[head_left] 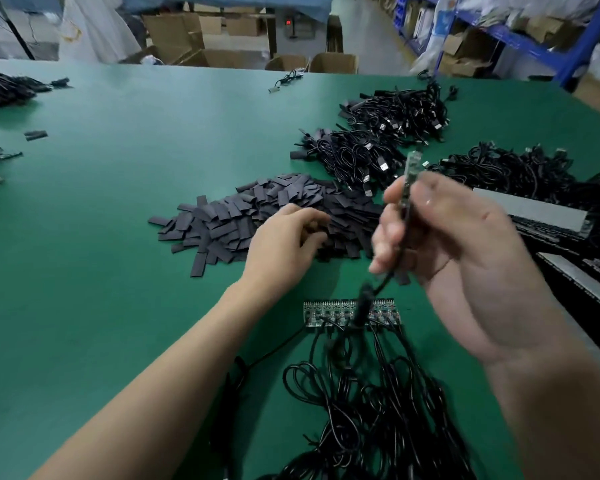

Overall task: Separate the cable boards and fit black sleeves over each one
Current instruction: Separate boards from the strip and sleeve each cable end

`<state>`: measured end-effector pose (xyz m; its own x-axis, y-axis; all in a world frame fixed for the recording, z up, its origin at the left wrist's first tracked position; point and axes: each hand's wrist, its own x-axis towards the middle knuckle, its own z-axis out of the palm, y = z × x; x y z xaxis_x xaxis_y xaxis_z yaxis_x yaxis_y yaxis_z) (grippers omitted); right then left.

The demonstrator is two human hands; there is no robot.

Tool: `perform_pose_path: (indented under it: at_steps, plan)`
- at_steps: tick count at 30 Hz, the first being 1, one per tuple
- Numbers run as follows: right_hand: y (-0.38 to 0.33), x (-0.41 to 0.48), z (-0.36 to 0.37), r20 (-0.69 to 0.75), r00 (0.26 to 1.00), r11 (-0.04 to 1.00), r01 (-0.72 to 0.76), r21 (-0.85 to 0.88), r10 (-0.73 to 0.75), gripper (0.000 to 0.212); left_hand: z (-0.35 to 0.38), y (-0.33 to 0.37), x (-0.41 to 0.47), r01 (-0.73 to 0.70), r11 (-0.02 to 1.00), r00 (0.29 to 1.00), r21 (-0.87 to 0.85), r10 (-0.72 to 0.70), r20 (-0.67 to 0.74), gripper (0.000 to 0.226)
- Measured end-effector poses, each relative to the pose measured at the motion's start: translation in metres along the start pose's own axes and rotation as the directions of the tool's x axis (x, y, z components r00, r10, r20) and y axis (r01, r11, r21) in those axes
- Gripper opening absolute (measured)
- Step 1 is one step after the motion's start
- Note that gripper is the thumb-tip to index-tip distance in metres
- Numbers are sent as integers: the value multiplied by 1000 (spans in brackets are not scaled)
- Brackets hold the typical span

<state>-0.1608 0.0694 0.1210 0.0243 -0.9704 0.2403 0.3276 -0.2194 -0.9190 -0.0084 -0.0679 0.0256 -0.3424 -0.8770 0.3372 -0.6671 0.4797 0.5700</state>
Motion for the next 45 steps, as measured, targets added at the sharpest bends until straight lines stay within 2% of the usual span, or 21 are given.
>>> perform_pose_path:
  at_steps: [3, 6, 8, 11, 17, 20, 25, 32, 38, 45]
  plan:
    - [-3, 4, -17, -128, 991, 975, -59, -214, 32, 26, 11, 1, 20, -135, 979, 989, 154, 144, -46, 29]
    - [14, 8, -31, -226, 966, 870, -216, -444, 125, 30, 16, 4, 38, -254, 911, 966, 326, 256, 39, 30]
    - [31, 9, -35, -269, 949, 800, -286, -528, 163, 26, 17, 4, 47, -294, 875, 956, 384, 273, 109, 30]
    - [57, 6, -41, -296, 939, 751, -321, -577, 174, 24, 18, 3, 55, -322, 859, 945, 398, 265, 194, 30]
    - [90, -2, -46, -299, 944, 702, -305, -644, 135, 21, 14, -2, 65, -352, 878, 929, 325, 285, 236, 28]
    - [95, -8, -46, -293, 952, 678, -271, -684, 85, 21, 9, -6, 57, -377, 879, 924, 291, 339, 175, 27]
    - [92, -12, -45, -315, 948, 705, -260, -660, 55, 22, -8, -5, 9, -309, 951, 951, 18, 309, 15, 21]
    - [86, -21, -36, -172, 985, 570, -136, -810, -9, 28, -30, -6, -64, -189, 953, 982, -235, 190, -17, 17]
    - [87, -24, -33, -97, 995, 498, -87, -863, 7, 32, -26, -7, -75, -186, 943, 983, -276, 182, -40, 20]
    - [89, -25, -33, -83, 995, 442, -97, -892, 49, 31, -23, -11, -75, -211, 938, 977, -274, 209, -34, 19]
